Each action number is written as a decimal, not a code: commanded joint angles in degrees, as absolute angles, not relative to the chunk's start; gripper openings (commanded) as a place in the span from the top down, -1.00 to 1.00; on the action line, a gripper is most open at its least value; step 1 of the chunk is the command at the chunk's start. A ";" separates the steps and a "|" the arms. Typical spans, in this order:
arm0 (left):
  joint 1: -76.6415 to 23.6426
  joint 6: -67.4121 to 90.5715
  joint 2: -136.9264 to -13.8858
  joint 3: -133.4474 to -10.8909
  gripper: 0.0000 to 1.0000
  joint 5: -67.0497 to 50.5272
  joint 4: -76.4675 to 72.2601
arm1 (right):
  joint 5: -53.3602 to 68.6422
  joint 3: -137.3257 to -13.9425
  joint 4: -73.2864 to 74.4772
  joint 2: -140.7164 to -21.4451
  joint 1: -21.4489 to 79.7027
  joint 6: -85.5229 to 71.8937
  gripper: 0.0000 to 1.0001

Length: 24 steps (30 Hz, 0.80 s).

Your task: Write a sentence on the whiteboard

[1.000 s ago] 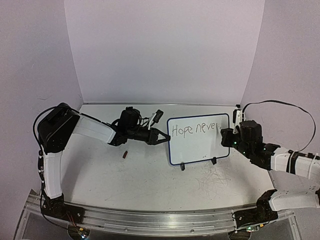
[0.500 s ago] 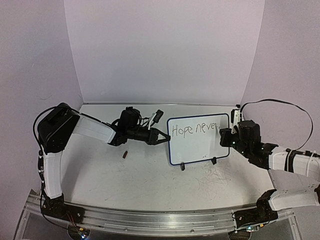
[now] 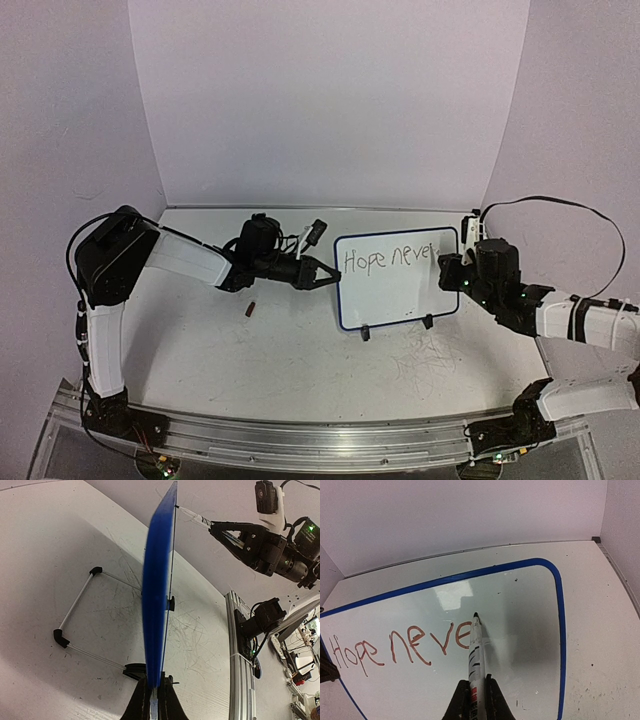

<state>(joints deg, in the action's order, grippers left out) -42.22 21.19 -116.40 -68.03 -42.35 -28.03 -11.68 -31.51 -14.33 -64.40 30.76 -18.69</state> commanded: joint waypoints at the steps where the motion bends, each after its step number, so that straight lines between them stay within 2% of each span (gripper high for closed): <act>1: -41.94 20.39 -114.88 -68.85 1.00 -43.07 -27.82 | -12.27 -31.72 -13.70 -63.91 30.36 -20.65 1.00; 24: -41.92 20.44 -114.88 -68.96 1.00 -43.00 -27.66 | -10.10 -28.68 -10.98 -61.31 30.34 -24.20 1.00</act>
<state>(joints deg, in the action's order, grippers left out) -42.22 21.11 -116.40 -68.03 -42.35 -28.03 -9.51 -27.97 -11.54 -61.60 30.76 -24.27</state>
